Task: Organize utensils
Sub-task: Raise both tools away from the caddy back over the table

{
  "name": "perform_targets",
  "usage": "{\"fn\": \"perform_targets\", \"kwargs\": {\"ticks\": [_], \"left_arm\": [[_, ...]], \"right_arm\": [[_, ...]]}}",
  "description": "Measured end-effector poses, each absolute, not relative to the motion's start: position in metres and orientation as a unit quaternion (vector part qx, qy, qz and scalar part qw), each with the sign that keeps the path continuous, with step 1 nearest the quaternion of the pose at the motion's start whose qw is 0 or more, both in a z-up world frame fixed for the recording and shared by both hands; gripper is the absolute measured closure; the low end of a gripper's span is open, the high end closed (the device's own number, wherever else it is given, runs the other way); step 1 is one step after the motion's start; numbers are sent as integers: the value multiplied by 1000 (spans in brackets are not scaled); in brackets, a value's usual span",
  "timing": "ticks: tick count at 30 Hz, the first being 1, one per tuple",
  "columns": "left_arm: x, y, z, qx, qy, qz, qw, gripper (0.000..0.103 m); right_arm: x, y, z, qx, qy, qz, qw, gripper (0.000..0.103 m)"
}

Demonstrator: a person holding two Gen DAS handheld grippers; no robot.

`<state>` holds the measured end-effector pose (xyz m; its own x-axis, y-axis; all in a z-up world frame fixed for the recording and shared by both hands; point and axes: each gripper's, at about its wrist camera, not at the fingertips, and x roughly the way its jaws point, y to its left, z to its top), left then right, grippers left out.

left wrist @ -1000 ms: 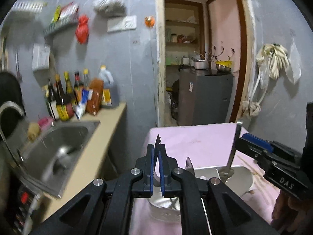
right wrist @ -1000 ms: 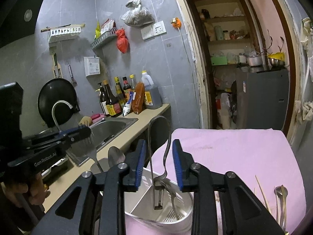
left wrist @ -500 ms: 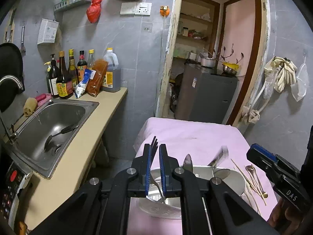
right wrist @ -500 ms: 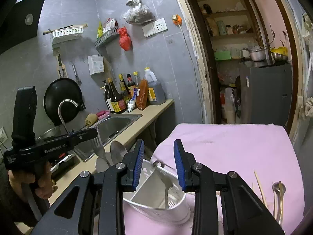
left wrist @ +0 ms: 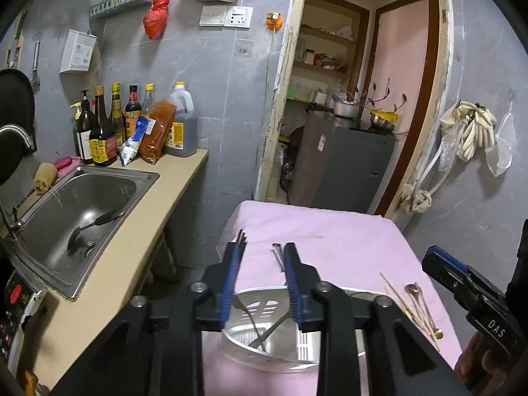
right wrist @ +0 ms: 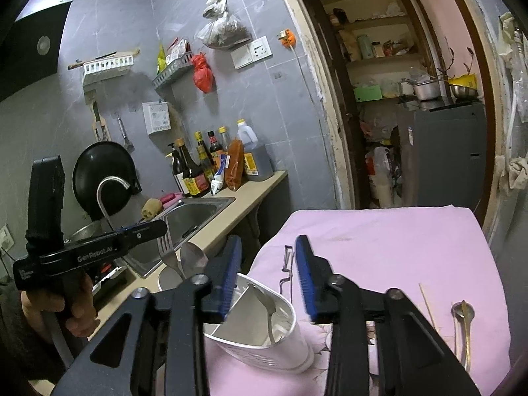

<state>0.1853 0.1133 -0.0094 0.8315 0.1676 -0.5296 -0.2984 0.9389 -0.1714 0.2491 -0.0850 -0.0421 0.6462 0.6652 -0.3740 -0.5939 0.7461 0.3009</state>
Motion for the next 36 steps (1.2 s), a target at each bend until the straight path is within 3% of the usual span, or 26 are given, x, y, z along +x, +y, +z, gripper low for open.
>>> {"fn": "perform_targets", "kwargs": {"ticks": [4,9,13,15,19,24,36], "left_arm": [[186,107,-4,-124,255,115,952,69],[183,94,8,-123,224,109,961,44],[183,83,16,-121,207,101,966,32],[184,74,21,-115,196,98,969,19],[183,53,29,-99,172,94,976,9],[183,21,36,-83,139,87,983,3],[199,-51,32,-52,124,48,990,2]], "right_arm": [[247,-96,-33,82,226,334,911,65],[240,-118,-12,87,196,307,927,45],[235,-139,9,87,169,275,942,25],[232,-149,17,86,158,259,949,16],[222,-172,36,78,125,221,964,2],[212,-195,51,53,98,180,977,1],[206,-269,53,33,101,113,988,1]]}}
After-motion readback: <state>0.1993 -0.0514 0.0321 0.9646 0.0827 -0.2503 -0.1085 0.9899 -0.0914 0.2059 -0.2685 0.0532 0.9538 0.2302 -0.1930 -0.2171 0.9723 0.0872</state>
